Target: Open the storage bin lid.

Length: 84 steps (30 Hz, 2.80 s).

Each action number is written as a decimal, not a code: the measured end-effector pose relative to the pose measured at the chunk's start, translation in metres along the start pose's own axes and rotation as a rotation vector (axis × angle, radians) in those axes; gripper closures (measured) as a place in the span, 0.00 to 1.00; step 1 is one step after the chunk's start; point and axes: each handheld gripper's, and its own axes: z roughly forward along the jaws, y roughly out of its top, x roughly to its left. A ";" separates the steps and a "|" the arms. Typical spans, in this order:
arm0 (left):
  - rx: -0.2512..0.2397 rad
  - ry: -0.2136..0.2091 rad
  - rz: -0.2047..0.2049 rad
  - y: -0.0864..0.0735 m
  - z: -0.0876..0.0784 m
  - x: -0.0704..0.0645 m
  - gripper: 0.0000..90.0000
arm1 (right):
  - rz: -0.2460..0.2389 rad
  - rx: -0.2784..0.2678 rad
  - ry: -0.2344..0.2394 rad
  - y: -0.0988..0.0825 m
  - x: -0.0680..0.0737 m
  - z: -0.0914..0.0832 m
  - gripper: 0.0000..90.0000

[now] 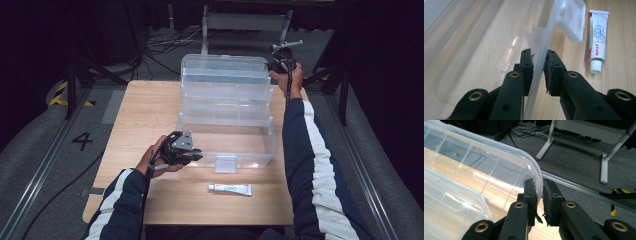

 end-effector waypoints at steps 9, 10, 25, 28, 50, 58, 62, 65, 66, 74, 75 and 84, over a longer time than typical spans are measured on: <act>-0.003 -0.004 0.000 -0.001 0.000 0.001 0.87 | 0.006 0.041 0.012 0.000 -0.003 0.008 0.90; -0.002 -0.004 0.001 -0.001 0.000 0.001 0.87 | 0.008 0.044 0.013 0.000 -0.003 0.009 0.90; -0.007 -0.004 0.002 -0.001 0.001 0.001 0.87 | -0.008 0.021 0.005 0.004 -0.009 -0.009 0.99; -0.005 -0.003 0.002 -0.001 0.001 0.001 0.87 | -0.011 0.012 0.007 0.004 -0.010 -0.014 0.99; -0.006 -0.003 0.002 -0.001 0.001 0.001 0.87 | -0.094 -0.070 0.050 -0.012 0.005 -0.076 0.99; -0.006 -0.001 0.000 -0.001 0.001 0.001 0.87 | -0.129 -0.095 0.078 -0.018 0.014 -0.095 0.99; -0.006 -0.001 -0.001 -0.001 0.001 0.001 0.87 | -0.142 -0.114 0.095 -0.022 0.019 -0.107 0.99; -0.006 -0.001 -0.001 -0.001 0.001 0.001 0.87 | -0.161 -0.126 0.118 -0.026 0.025 -0.118 0.98; -0.006 -0.001 -0.001 -0.001 0.001 0.001 0.87 | -0.166 -0.130 0.125 -0.028 0.027 -0.121 0.98; -0.003 -0.001 -0.004 -0.001 0.001 0.001 0.87 | -0.209 -0.158 0.168 -0.043 0.039 -0.147 0.98; -0.003 -0.001 -0.004 -0.001 0.001 0.001 0.87 | -0.212 -0.162 0.172 -0.044 0.040 -0.150 0.98; -0.003 -0.001 -0.009 -0.001 0.001 0.001 0.87 | -0.246 -0.174 0.223 -0.063 0.051 -0.171 0.95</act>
